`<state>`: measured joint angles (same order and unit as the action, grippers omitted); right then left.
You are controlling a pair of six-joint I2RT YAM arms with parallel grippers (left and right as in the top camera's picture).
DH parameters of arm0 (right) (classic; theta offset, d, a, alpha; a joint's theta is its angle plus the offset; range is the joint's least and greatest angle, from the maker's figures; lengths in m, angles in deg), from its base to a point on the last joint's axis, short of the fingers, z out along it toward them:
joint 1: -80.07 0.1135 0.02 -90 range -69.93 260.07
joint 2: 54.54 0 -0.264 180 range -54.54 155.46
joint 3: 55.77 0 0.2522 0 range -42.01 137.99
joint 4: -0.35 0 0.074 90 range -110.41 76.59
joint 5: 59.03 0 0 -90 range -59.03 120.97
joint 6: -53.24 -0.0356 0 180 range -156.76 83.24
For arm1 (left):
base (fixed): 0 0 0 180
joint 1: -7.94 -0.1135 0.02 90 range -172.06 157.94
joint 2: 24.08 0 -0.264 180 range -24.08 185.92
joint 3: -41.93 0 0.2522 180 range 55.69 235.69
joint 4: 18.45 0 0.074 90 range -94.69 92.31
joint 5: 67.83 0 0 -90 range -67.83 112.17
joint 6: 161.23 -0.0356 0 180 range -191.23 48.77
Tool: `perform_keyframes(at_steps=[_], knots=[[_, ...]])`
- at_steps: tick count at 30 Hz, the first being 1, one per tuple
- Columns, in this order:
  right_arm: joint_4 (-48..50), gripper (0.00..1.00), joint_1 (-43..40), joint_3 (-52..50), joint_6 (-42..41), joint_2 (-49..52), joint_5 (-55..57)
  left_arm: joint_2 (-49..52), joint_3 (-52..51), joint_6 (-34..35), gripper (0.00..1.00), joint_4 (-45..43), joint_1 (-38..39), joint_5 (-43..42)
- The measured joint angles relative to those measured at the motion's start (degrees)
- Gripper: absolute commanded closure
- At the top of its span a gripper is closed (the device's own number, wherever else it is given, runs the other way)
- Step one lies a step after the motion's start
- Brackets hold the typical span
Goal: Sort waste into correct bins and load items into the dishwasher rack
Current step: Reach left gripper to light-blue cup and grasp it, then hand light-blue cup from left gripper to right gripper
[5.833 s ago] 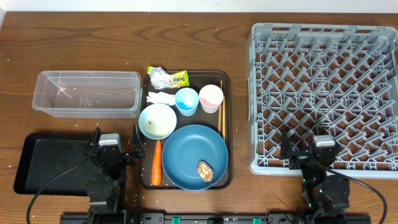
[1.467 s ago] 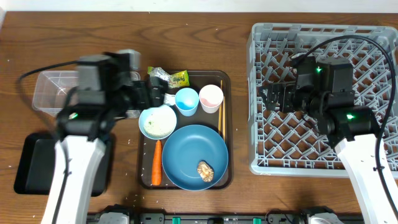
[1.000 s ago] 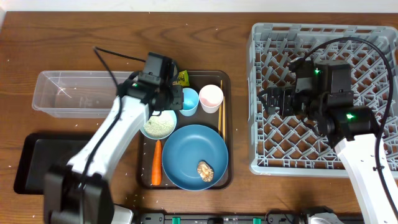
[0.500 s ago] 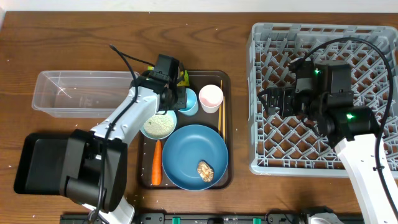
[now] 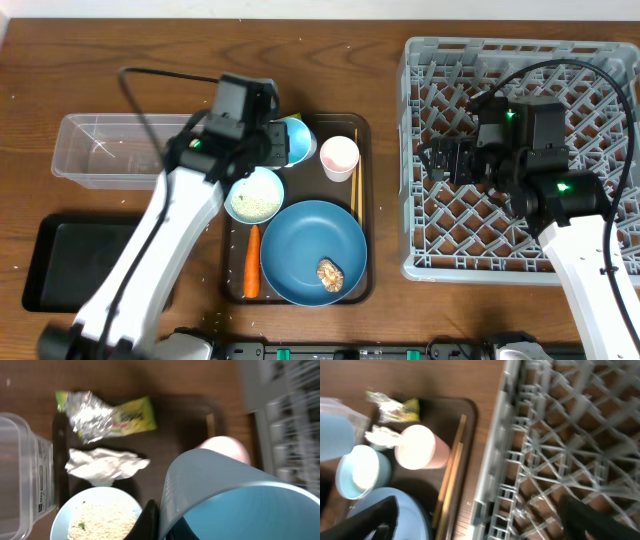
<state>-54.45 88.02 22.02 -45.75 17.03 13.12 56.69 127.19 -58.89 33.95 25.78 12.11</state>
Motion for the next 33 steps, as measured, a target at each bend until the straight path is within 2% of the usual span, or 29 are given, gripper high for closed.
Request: perform_keyframes(at_steps=[3, 10, 16, 23, 33], knots=[[2.56, 0.19, -0.63, 0.00, 3.04, 0.00, -8.20, -3.06, 0.00, -2.27, 0.94, 0.09, -0.04, -4.83], [7.56, 0.22, -0.76, 0.00, 13.00, 0.00, -35.65, -4.61, 0.00, -12.11, 0.94, -0.72, -0.17, -24.94], [8.85, 0.21, -0.76, 0.00, 17.99, 0.00, -50.05, -4.61, 0.00, -14.19, 0.94, -10.12, -1.55, -42.40], [15.63, 0.21, -0.02, 0.00, 19.74, 0.00, -57.59, -4.66, 0.00, -9.46, 0.94, -21.70, -2.34, -53.51], [27.08, 0.22, 2.10, 0.00, 19.39, 0.02, -59.49, -4.72, 0.00, -5.66, 0.94, -22.60, -2.43, -59.14]])
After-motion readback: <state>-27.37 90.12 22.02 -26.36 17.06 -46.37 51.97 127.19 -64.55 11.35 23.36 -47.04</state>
